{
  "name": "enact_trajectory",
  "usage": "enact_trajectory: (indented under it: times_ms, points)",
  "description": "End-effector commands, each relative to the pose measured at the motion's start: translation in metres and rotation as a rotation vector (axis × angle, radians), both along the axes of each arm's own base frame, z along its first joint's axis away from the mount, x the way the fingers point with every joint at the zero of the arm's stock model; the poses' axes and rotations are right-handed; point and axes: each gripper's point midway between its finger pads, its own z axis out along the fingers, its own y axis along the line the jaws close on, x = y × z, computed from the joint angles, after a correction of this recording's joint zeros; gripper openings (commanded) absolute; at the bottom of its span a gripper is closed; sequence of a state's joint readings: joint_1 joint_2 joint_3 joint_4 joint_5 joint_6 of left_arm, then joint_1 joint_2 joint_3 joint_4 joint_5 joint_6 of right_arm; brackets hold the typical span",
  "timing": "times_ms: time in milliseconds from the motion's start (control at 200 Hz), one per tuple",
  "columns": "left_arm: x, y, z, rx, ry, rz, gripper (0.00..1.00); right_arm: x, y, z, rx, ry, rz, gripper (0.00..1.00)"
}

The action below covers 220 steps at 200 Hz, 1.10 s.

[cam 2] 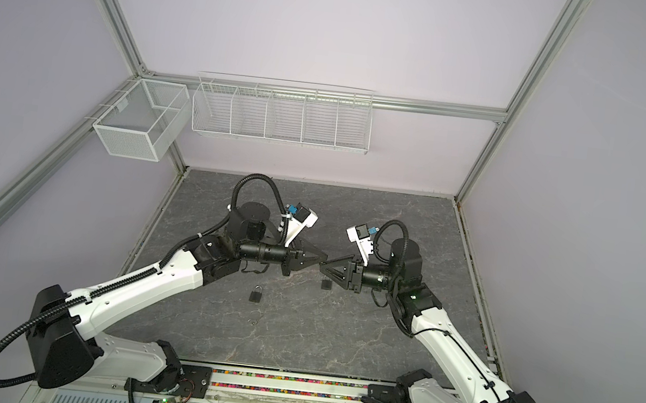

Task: Unlock with the key
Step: 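Raise and rotate the right gripper holding the key by its ring, then move the open left gripper down over the black padlock nearest it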

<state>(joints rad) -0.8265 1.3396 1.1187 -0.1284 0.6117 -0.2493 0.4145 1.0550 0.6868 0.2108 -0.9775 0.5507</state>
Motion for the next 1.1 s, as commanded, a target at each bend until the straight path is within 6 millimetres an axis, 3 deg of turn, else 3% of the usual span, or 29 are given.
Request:
enact_trajectory:
  times_ms: [0, 680, 1095]
  points:
    - [-0.0002, -0.0017, 0.0098, -0.007, -0.031, -0.022, 0.0, -0.0087, 0.0012, -0.0016, 0.016, -0.002, 0.044, 0.32]
    - [0.0, -0.0037, 0.0157, -0.022, -0.035, -0.03, 0.0, -0.0094, 0.0007, -0.0075, -0.009, -0.004, 0.042, 0.19]
    - [-0.0033, -0.0037, 0.011, -0.003, -0.032, -0.053, 0.0, -0.0094, -0.0007, -0.0046, -0.008, -0.024, 0.034, 0.17]
